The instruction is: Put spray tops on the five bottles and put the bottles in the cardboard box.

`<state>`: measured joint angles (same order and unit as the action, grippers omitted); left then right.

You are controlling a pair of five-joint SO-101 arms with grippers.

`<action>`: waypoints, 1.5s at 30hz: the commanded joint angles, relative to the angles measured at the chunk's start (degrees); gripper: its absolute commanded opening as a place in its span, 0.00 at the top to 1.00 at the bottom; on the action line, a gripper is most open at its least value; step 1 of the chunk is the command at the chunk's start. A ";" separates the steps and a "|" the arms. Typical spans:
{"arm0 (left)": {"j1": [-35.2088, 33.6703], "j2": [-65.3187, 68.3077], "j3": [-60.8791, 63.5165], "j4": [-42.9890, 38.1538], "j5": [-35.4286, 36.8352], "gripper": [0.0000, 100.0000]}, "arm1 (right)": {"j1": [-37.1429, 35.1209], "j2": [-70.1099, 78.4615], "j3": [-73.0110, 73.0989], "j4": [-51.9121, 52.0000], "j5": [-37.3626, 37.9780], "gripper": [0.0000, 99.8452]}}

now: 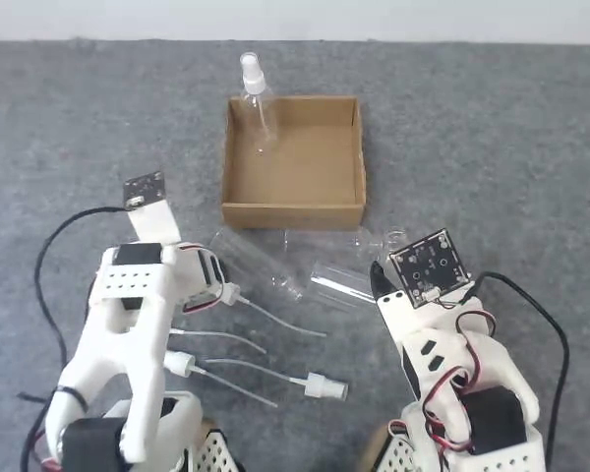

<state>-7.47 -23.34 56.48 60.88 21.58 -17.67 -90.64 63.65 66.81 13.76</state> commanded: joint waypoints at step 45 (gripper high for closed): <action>-1.32 20.40 -15.43 -0.70 -0.79 0.83 | 0.66 -0.40 -0.53 -0.92 -0.35 0.97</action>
<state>-5.45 -1.45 44.09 59.74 21.14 -17.67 -90.64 63.65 66.81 13.76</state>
